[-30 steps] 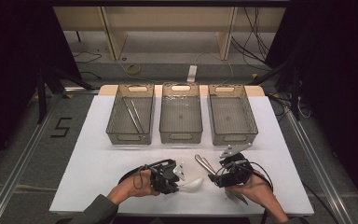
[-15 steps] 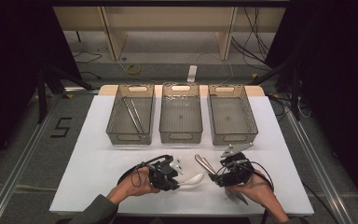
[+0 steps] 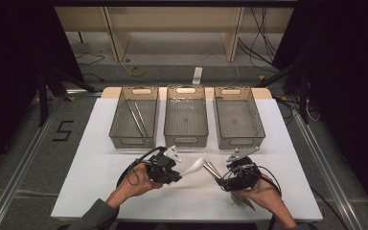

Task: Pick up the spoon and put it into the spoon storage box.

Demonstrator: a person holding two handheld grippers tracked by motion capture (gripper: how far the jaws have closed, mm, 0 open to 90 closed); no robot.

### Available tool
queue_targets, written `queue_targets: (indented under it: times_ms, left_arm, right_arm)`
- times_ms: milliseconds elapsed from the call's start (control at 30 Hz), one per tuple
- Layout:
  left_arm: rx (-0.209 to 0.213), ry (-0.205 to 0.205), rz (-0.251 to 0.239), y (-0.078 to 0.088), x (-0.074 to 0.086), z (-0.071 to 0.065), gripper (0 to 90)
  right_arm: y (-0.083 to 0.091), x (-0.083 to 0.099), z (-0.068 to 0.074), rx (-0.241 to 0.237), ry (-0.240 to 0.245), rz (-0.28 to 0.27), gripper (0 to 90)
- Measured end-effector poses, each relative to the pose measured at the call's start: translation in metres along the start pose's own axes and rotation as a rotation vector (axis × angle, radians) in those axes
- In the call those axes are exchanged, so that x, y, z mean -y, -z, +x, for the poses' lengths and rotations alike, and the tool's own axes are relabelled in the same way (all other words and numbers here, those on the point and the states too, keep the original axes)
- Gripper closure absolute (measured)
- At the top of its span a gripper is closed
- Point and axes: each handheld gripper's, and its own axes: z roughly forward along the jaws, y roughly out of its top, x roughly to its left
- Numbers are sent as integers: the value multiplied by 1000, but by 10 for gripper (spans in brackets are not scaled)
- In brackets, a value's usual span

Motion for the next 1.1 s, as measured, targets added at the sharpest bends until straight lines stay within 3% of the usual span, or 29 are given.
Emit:
queue_targets:
  times_ms: [100, 700, 1100]
  left_arm:
    - [-32, 37, -32, 9, -1, 7, 852]
    - [-131, 176, -158, 43, -7, 49, 852]
    - [-175, 244, -150, 49, -28, 80, 852]
  right_arm:
    - [-1, -1, -1, 3, 5, 0, 361]
    - [-3, -9, -4, -21, 34, -1, 468]
    - [-7, -13, -6, -43, 44, -3, 485]
